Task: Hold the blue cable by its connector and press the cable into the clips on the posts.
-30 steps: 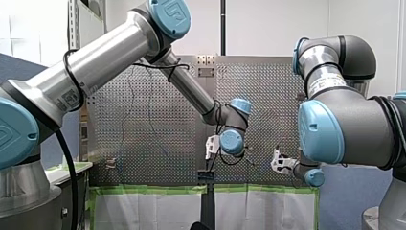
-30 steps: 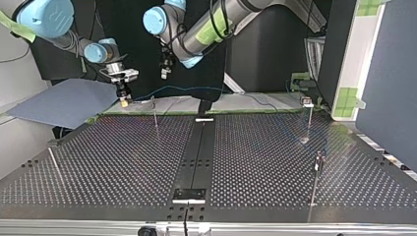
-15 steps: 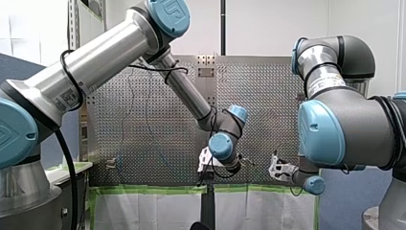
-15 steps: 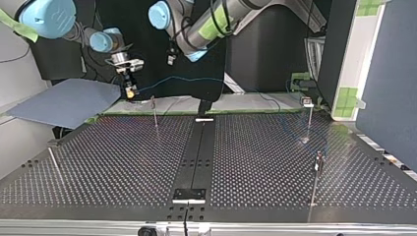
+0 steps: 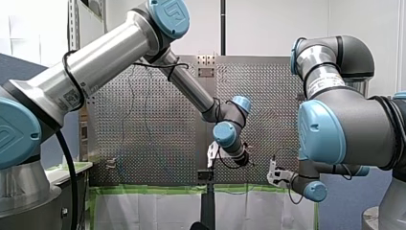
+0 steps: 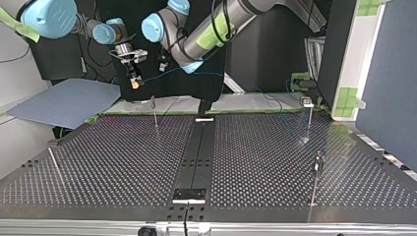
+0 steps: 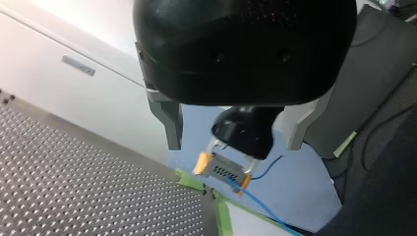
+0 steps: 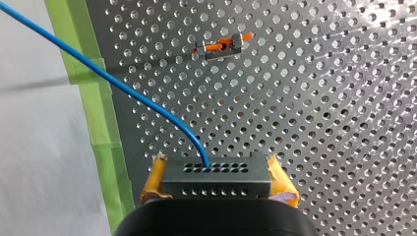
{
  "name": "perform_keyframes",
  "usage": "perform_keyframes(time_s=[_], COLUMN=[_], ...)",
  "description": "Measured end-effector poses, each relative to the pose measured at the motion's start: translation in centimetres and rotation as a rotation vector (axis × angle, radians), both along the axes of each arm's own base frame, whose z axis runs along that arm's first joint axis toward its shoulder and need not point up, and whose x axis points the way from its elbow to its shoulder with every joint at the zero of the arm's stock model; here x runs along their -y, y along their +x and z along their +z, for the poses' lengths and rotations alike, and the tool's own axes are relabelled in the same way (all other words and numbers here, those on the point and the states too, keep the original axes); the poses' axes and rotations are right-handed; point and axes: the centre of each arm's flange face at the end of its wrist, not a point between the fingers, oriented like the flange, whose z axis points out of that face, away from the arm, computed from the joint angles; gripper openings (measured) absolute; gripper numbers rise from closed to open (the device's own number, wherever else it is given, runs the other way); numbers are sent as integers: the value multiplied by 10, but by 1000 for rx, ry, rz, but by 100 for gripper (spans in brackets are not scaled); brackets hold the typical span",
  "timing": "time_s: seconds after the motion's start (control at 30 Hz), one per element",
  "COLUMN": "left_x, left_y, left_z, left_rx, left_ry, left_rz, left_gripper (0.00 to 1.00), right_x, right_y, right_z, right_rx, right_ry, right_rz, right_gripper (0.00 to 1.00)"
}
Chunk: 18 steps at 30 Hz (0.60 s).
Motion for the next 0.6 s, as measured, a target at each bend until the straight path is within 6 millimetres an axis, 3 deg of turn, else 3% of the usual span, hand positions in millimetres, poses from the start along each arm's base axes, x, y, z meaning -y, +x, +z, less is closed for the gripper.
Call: perform_keyframes(time_s=[0.37,0.6], left_x=[-8,-19], left_y=[59,91], left_z=[25,15], left_rx=[-77,-107], left_ry=[-97,-70], left_rz=[55,103], left_gripper=[99,99], right_x=[0,0], right_y=[1,2], right_z=[0,0], right_rx=[1,2], right_ry=[-1,-1], right_rz=[2,4], right_gripper=[0,0])
